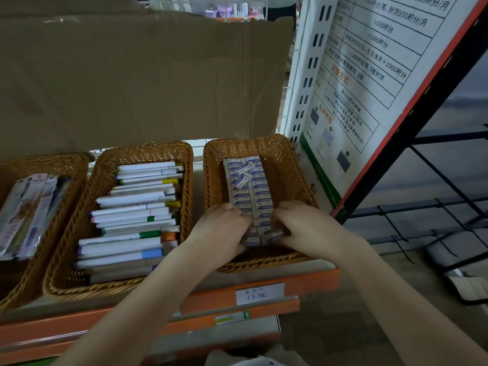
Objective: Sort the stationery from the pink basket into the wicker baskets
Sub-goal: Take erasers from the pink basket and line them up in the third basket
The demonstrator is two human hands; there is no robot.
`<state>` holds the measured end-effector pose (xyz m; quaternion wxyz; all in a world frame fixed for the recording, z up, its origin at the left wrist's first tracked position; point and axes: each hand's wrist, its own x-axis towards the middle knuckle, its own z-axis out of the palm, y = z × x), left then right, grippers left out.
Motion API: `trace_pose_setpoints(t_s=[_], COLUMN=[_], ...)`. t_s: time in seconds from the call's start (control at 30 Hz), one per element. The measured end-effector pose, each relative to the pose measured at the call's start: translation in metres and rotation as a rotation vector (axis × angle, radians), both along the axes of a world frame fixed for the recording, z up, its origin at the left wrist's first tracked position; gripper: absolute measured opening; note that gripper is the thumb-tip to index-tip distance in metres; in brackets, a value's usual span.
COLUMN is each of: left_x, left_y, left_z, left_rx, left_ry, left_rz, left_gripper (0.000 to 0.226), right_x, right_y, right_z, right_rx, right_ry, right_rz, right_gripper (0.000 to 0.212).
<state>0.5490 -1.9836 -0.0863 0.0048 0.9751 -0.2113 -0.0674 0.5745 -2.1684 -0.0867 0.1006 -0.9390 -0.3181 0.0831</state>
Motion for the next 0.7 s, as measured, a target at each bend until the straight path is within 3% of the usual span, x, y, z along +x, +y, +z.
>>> trace_pose_setpoints(t_s=[0.2, 0.47, 0.57, 0.7], left_x=[0.002, 0.007, 0.020, 0.048], left_y=[-0.002, 0.001, 0.007, 0.015], left_z=[0.001, 0.004, 0.014, 0.023], left_rx=[0.013, -0.020, -0.047, -0.080], left_ry=[0.035, 0.040, -0.007, -0.114], left_rz=[-0.016, -0.039, -0.007, 0.122], left_gripper=[0.020, 0.029, 0.028, 0.026], right_x=[0.005, 0.011, 0.023, 0.056], right_y=[0.003, 0.005, 0.007, 0.022], right_z=[-0.003, 0.002, 0.014, 0.024], right_rx=[-0.080, -0.085, -0.035, 0.024], right_ry=[0.006, 0.103, 0.162, 0.073], right_rz=[0.042, 0.085, 0.100, 0.042], right_gripper=[0.031, 0.038, 0.032, 0.023])
